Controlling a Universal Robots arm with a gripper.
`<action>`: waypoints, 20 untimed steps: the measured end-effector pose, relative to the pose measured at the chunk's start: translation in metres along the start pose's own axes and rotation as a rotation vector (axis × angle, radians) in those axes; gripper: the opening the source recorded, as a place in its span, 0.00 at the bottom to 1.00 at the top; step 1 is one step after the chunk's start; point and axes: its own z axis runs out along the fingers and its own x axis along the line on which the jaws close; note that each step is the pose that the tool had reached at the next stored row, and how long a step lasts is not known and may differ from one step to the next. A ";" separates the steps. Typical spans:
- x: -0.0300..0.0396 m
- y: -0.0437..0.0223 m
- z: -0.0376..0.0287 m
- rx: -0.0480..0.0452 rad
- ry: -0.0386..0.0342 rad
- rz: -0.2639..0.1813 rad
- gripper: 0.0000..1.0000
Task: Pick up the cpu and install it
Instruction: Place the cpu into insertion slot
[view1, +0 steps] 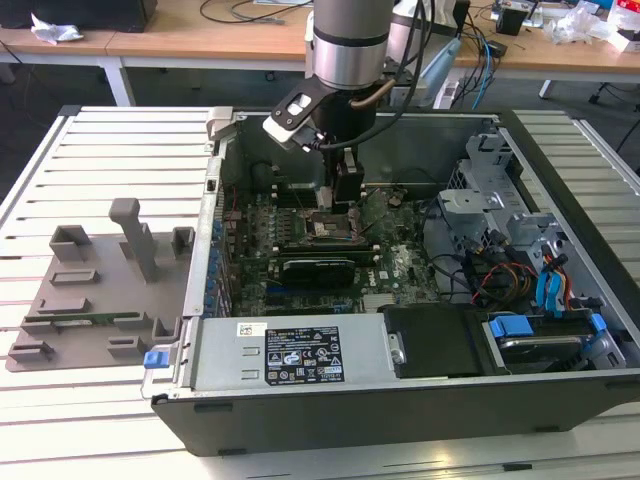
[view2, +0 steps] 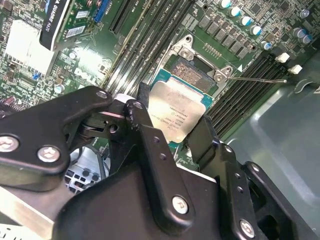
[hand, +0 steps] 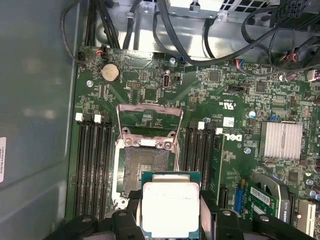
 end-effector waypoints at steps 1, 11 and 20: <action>0.0002 0.0000 0.0001 0.0000 0.0000 0.000 0.55; 0.0025 0.0001 0.0050 0.0002 -0.0001 0.001 0.55; 0.0088 0.0005 0.0130 0.0008 -0.0004 0.021 0.55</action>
